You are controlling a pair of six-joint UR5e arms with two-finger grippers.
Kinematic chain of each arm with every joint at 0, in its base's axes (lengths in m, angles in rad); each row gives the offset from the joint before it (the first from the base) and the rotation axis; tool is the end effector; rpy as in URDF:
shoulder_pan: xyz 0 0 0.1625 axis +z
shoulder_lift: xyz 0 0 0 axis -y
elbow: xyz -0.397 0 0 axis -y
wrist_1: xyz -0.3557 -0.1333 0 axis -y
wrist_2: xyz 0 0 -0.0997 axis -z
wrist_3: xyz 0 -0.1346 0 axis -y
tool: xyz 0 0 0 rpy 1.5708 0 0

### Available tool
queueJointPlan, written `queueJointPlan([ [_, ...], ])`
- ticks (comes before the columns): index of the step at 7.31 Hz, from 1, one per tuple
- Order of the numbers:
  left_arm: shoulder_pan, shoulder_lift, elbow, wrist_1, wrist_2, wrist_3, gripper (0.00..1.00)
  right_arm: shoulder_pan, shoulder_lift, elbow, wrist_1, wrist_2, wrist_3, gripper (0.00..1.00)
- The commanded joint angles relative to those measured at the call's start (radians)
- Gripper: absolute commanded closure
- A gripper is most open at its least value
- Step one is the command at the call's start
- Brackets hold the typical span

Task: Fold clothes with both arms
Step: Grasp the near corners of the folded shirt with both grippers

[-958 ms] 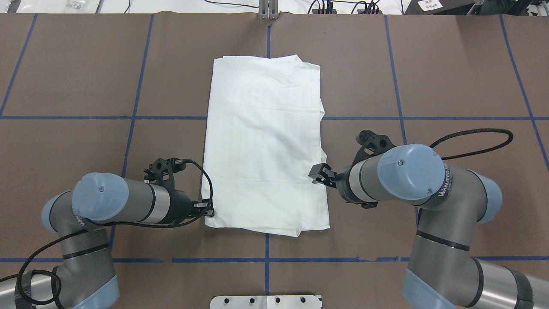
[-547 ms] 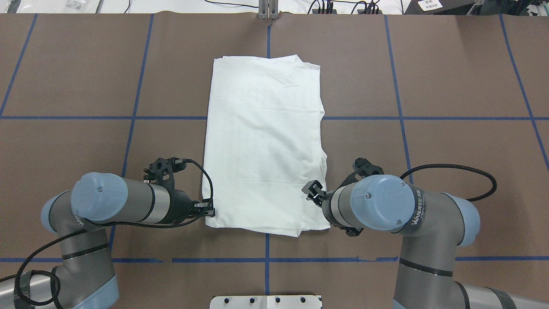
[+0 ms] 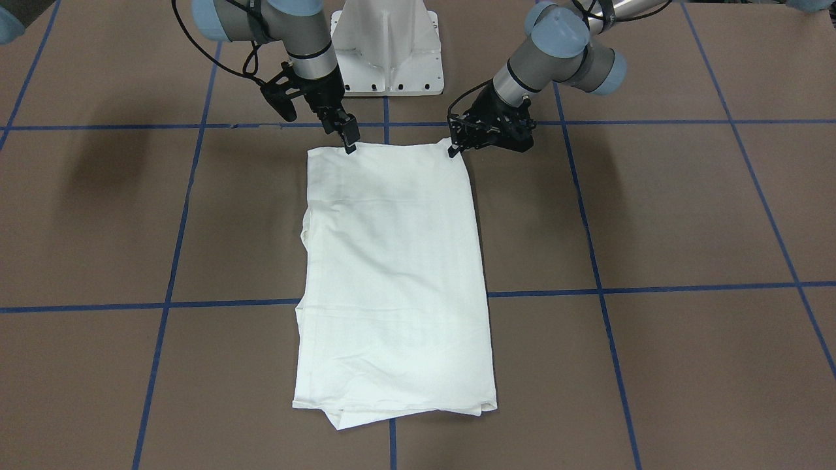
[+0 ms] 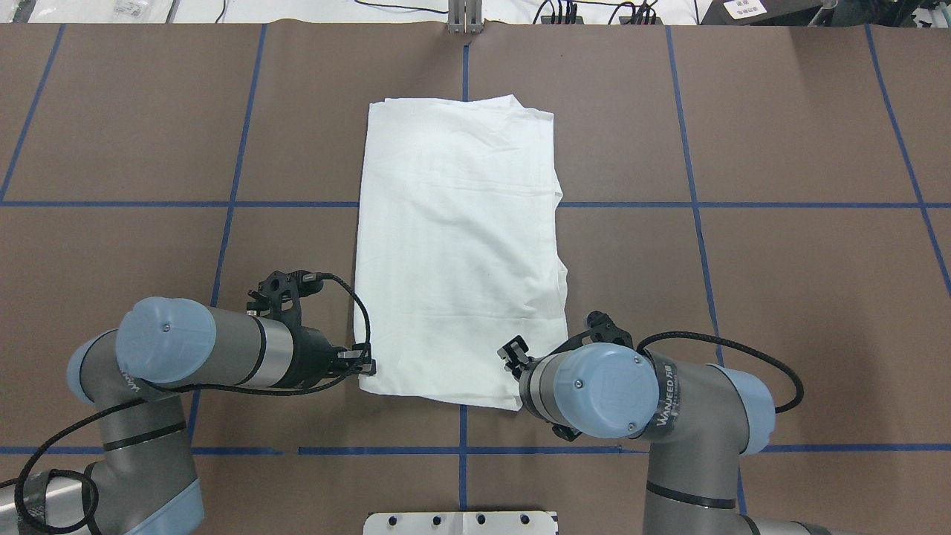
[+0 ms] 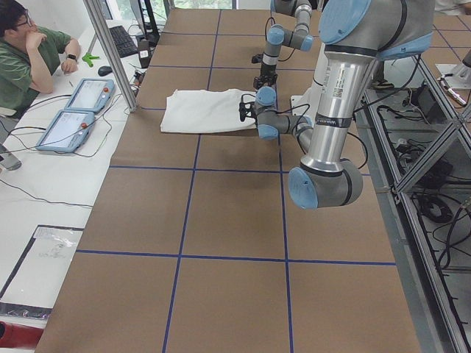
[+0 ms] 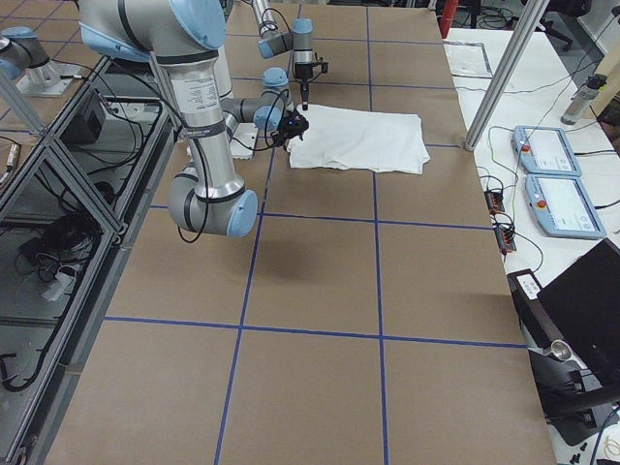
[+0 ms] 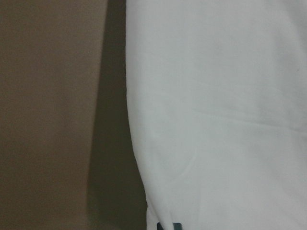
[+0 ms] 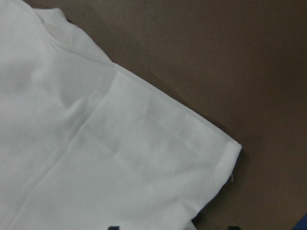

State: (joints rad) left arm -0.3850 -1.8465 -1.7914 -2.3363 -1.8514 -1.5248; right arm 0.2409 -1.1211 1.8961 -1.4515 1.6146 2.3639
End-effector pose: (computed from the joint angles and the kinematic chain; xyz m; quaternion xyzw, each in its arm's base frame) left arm 0.4963 -0.3047 0.3195 0.0146 0.5947 -0.0536 0.8020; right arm -0.5464 -0.2654 0.2776 -0.1368 -0.4105 0.4373 0.7883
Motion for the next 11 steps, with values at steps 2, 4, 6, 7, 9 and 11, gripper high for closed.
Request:
queueJointPlan([
  [2, -0.002, 0.001, -0.002, 0.0, 0.001, 0.0, 1.0, -0.015, 0.024, -0.035, -0.023, -0.013, 0.041, 0.2],
  [4, -0.002, 0.001, -0.002, 0.0, 0.001, 0.0, 1.0, -0.02, 0.026, -0.038, -0.043, -0.013, 0.063, 0.21],
  [6, -0.002, 0.001, -0.003, 0.0, 0.001, 0.0, 1.0, -0.022, 0.036, -0.058, -0.037, -0.025, 0.072, 0.23],
  [7, -0.002, 0.001, -0.003, 0.0, 0.001, 0.0, 1.0, -0.022, 0.049, -0.077, -0.033, -0.027, 0.072, 0.23],
  [9, -0.002, 0.001, -0.009, 0.002, 0.001, 0.0, 1.0, -0.022, 0.067, -0.109, -0.033, -0.039, 0.072, 0.25],
  [11, -0.002, 0.006, -0.009, 0.0, 0.001, 0.0, 1.0, -0.023, 0.069, -0.107, -0.032, -0.039, 0.074, 0.35],
])
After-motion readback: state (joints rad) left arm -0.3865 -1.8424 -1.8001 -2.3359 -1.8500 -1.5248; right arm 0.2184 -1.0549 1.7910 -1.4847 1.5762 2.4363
